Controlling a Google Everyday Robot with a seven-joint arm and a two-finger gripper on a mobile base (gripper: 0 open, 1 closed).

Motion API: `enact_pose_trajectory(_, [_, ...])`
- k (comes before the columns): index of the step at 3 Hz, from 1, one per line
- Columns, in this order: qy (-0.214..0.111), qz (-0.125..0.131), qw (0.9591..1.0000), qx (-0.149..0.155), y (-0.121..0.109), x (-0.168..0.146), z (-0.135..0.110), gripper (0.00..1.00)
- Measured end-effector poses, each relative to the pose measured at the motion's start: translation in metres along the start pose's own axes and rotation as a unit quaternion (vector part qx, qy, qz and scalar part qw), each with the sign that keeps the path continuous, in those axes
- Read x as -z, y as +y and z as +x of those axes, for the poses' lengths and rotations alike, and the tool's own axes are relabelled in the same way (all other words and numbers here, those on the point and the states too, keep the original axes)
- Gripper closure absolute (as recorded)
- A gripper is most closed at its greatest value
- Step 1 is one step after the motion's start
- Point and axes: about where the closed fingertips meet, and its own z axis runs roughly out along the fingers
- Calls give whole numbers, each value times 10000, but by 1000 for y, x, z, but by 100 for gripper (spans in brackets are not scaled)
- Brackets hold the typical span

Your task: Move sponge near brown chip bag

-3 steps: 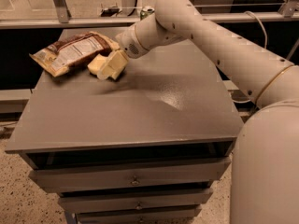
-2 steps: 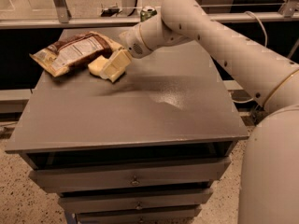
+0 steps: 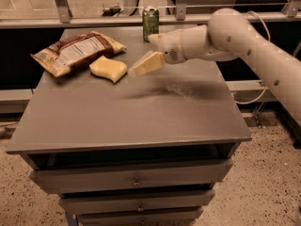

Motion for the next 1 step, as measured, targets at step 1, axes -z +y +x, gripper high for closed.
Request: enact_pose_trajectory(1, [-125, 378, 9992, -78, -15, 56, 9, 0])
